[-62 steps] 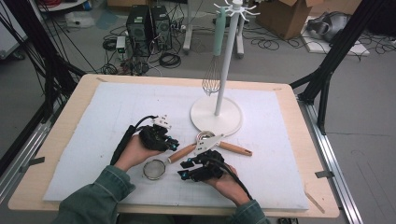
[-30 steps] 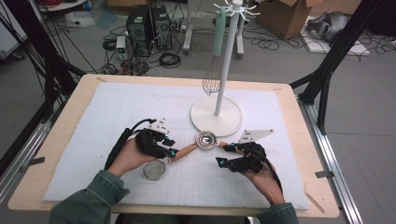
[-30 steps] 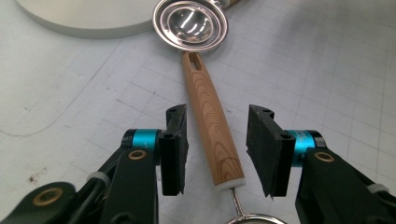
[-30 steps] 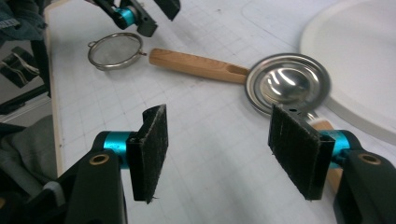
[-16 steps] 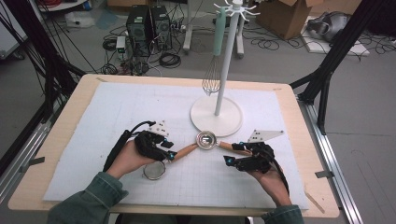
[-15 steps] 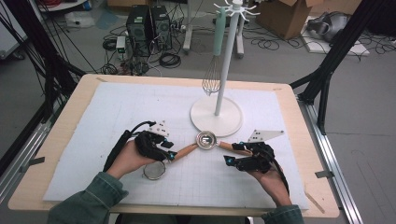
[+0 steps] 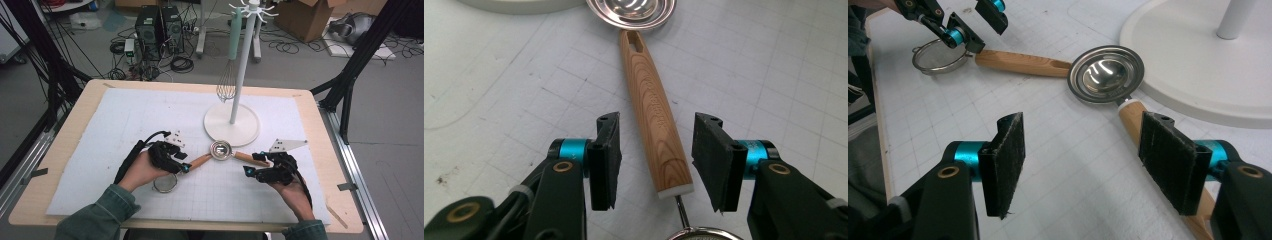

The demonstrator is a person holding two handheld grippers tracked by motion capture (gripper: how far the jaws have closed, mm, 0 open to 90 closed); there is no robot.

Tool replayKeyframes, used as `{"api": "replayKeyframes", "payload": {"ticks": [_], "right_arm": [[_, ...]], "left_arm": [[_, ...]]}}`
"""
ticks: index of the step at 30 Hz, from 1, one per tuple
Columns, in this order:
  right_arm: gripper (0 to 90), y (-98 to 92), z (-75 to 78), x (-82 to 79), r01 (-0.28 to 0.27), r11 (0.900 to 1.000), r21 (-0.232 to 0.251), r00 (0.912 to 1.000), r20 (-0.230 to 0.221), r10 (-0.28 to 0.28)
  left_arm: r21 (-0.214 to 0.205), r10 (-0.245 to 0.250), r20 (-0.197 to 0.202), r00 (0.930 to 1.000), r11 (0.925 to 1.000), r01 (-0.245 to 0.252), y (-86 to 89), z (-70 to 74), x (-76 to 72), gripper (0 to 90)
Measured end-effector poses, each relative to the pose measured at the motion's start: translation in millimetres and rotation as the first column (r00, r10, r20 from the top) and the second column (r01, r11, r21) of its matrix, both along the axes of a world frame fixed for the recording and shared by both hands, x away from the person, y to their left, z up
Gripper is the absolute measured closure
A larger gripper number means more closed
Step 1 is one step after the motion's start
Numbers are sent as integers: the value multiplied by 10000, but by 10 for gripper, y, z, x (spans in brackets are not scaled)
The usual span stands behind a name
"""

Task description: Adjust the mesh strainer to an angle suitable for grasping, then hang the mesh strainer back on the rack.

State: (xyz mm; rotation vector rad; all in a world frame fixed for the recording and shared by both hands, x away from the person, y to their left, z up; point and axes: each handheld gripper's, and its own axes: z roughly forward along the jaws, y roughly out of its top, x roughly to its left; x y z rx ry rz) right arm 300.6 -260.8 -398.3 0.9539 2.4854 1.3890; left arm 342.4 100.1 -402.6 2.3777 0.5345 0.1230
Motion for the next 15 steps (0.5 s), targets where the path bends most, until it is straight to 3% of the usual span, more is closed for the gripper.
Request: {"api": "replayKeyframes", "payload": {"ticks": [5, 10, 15], "right_arm": [[348, -3, -10, 4, 52, 10000, -29, 10000, -6, -52], [348, 14, -3, 3, 21, 10000, -38, 10000, 36, -21], [348, 16, -14, 8, 54, 9999, -109, 10000, 33, -53]], "left_arm": [[407, -12, -109, 9999, 9992, 16, -34, -49, 7, 539], [443, 74, -354, 9993, 9990, -58, -33, -129, 14, 536], [748, -89, -466, 9989, 9971, 124, -74, -184, -10, 573]]}}
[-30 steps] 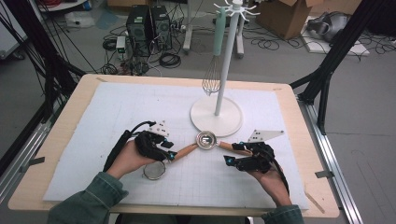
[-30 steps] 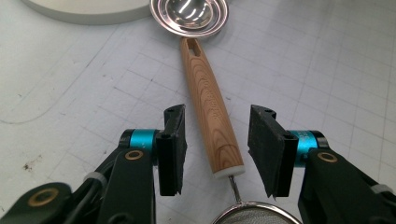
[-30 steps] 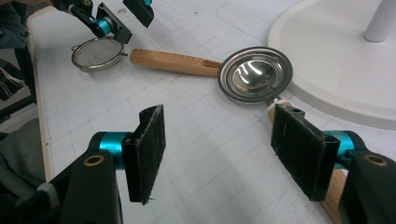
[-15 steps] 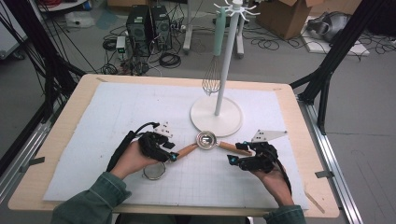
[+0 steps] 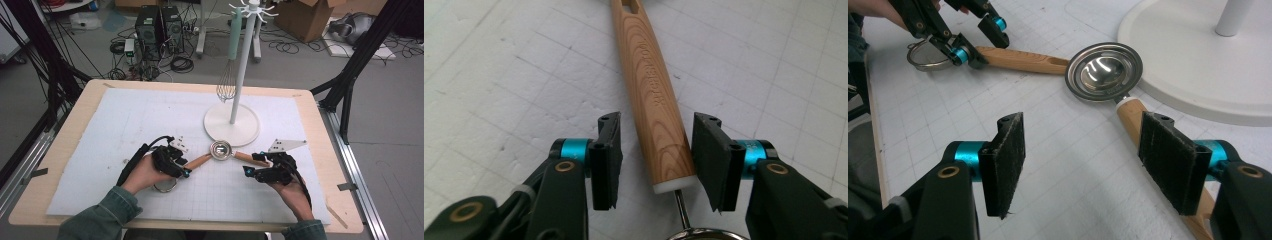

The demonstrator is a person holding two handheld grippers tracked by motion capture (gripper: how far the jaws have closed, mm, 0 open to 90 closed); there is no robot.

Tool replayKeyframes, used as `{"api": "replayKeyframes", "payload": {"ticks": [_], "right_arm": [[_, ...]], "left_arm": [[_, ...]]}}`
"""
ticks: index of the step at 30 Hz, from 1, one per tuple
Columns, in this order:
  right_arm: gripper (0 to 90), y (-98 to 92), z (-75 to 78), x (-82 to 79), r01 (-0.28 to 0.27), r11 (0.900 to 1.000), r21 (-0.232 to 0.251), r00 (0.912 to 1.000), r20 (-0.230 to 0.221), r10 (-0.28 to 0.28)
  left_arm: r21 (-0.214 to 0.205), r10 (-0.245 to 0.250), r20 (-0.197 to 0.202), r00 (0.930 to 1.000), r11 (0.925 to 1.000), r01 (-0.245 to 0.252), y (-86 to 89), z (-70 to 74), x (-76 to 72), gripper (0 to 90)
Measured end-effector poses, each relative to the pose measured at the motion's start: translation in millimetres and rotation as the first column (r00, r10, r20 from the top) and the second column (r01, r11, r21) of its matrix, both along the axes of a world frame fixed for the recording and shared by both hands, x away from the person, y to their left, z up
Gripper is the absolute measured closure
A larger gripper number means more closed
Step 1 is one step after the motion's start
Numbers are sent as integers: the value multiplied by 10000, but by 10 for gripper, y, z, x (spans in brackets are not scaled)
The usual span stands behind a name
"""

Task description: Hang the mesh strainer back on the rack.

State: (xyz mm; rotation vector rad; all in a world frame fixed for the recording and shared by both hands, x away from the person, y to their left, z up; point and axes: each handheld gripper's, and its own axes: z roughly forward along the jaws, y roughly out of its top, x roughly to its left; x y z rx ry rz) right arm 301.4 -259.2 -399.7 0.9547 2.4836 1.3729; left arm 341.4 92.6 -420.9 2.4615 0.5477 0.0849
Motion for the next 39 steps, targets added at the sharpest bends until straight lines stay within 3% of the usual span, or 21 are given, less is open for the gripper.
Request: {"api": "replayKeyframes", "payload": {"ticks": [2, 8, 12, 19, 27, 39], "right_arm": [[348, 6, -4, 0, -28, 10000, -36, 10000, 9, 28], [349, -13, -23, -15, -12, 10000, -65, 10000, 31, 12], [351, -17, -49, -33, -5, 10000, -27, 10000, -19, 5], [351, 1, -50, -25, -11, 10000, 87, 10000, 29, 11], [353, 65, -46, 8, -174, 9998, 41, 9998, 18, 174], [352, 184, -32, 29, -297, 9991, 287, 9995, -95, 300]], "left_arm": [[128, -27, -32, 10000, 9999, 27, -23, -20, -5, 589], [572, -93, 390, 9992, 9983, 70, -65, -16, -39, 622], [741, 121, 370, 9992, 9971, -148, -93, 2, -44, 647], [598, 247, 372, 9990, 9978, -269, -74, -4, -51, 682], [712, 192, 431, 9989, 9972, -223, -17, 20, -66, 684], [232, 165, 767, 9969, 9996, -183, 63, 173, -125, 684]]}}
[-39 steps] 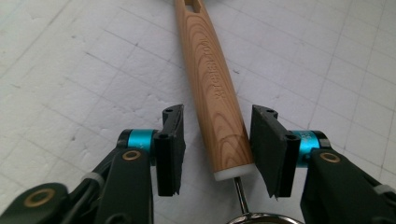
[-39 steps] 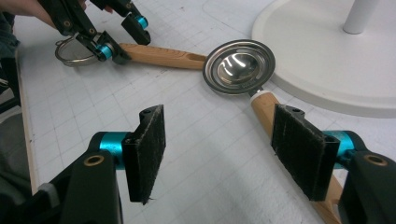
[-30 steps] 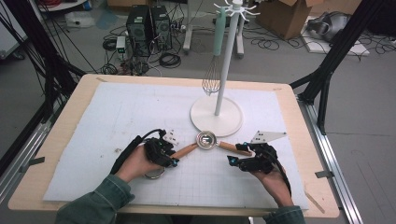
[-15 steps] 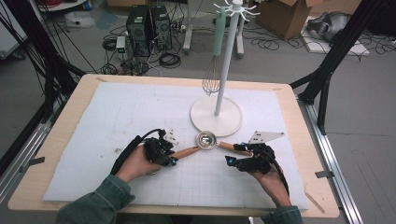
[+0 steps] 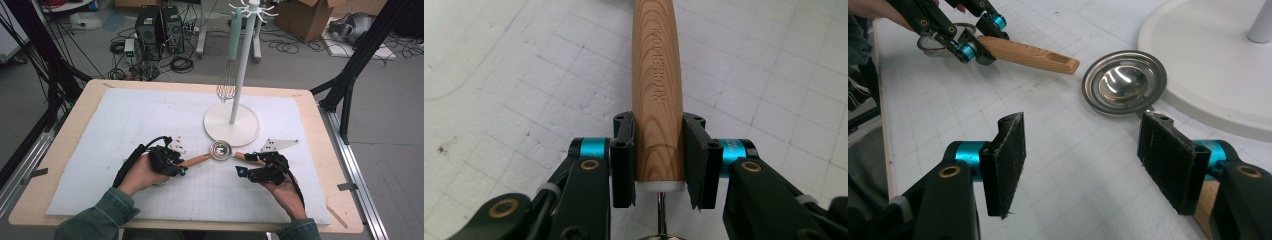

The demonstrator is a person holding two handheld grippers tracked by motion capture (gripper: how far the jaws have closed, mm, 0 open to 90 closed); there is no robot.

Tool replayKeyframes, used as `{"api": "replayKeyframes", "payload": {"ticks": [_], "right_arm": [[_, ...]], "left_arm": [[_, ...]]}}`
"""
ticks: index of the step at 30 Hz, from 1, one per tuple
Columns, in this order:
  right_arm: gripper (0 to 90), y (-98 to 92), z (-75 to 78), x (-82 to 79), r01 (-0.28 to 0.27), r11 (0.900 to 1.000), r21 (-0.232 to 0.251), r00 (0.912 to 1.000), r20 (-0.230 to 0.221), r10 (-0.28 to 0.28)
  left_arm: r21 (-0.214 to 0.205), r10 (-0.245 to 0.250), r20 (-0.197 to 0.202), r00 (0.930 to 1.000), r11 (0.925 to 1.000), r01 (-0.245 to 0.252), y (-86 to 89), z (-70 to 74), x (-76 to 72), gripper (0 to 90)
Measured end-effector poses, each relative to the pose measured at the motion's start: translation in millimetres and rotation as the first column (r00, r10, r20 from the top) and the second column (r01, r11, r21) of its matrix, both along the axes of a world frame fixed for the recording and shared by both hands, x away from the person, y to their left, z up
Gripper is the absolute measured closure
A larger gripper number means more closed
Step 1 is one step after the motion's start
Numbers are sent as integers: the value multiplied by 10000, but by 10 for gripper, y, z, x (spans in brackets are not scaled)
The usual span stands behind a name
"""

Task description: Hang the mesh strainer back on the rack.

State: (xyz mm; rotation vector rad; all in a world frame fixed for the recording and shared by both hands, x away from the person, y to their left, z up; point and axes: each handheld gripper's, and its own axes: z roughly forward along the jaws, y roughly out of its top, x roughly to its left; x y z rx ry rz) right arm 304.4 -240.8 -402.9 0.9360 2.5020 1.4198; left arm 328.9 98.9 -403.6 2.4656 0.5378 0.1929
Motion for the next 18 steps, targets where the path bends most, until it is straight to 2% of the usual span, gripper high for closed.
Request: {"api": "replayKeyframes", "payload": {"ticks": [8, 16, 18], "right_arm": [[349, 69, 61, 11, -64, 9997, 246, 10000, 56, 63], [327, 202, 68, 38, -196, 9981, 576, 9993, -292, 213], [325, 241, 68, 49, -268, 9976, 636, 9993, -227, 282]], "left_arm": [[-326, -18, 218, 9998, 9995, 25, 36, 93, -31, 684], [-685, -129, 424, 9990, 9975, 158, 31, 190, -78, 684], [-763, -164, 513, 9985, 9969, 203, 26, 218, -88, 684]]}}
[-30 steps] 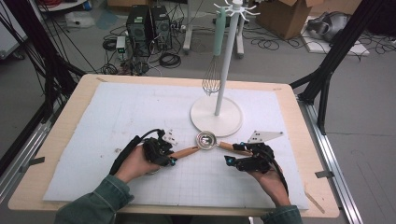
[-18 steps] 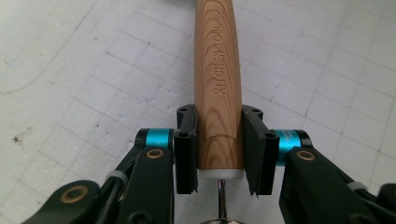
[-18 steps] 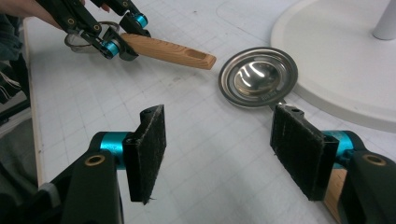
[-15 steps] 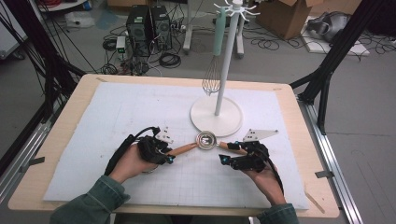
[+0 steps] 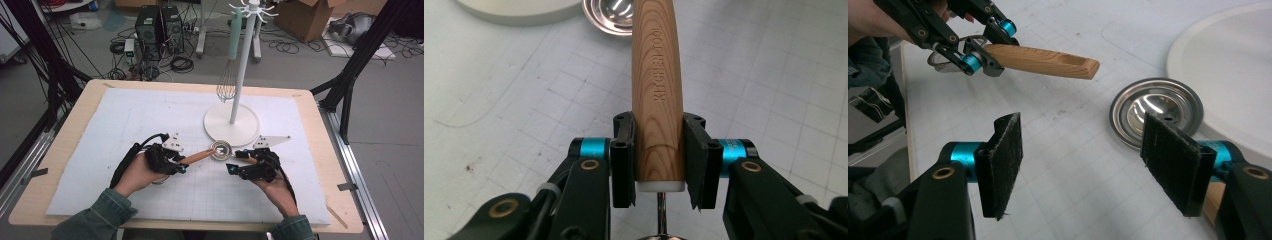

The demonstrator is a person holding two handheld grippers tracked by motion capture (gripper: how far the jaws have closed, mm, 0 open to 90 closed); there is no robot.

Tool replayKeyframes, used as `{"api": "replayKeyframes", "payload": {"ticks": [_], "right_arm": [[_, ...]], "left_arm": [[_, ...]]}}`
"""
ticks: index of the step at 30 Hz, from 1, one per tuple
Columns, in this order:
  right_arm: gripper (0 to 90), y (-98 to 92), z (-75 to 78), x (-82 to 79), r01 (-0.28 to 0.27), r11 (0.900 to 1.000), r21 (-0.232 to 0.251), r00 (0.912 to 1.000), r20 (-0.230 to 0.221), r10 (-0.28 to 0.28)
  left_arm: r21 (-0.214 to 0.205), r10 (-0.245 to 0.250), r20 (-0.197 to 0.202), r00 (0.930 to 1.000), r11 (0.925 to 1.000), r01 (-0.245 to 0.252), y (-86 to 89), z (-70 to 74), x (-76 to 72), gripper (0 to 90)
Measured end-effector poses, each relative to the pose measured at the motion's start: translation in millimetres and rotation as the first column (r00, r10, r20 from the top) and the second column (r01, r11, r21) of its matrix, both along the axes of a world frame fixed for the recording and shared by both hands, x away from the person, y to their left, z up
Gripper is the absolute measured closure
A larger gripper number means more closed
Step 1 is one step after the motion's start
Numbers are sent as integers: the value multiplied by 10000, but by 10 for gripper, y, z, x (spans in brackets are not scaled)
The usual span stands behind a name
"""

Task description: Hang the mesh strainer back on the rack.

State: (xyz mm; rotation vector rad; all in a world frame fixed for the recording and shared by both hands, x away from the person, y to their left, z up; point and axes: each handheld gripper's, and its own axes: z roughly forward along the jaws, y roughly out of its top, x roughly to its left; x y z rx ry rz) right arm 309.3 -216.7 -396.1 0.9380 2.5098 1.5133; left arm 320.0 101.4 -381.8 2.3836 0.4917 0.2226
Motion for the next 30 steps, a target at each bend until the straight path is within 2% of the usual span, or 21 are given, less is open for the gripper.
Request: {"api": "replayKeyframes", "payload": {"ticks": [10, 16, 28, 30], "right_arm": [[331, 145, 38, 32, -238, 9996, 139, 9997, -67, 239], [350, 226, 29, 56, -480, 9987, 147, 9987, -150, 482], [391, 467, 86, 167, -953, 9943, 487, 9945, -399, 973], [404, 488, 93, 178, -1033, 9924, 674, 9930, -498, 1068]], "left_arm": [[-331, -243, 364, 9990, 9991, 255, -85, 131, -24, 683], [-421, -296, 530, 9982, 9986, 318, -108, 160, -32, 683], [-949, -446, 671, 9967, 9942, 509, -107, 210, -60, 683], [-990, -453, 707, 9965, 9937, 522, -103, 221, -60, 683]]}}
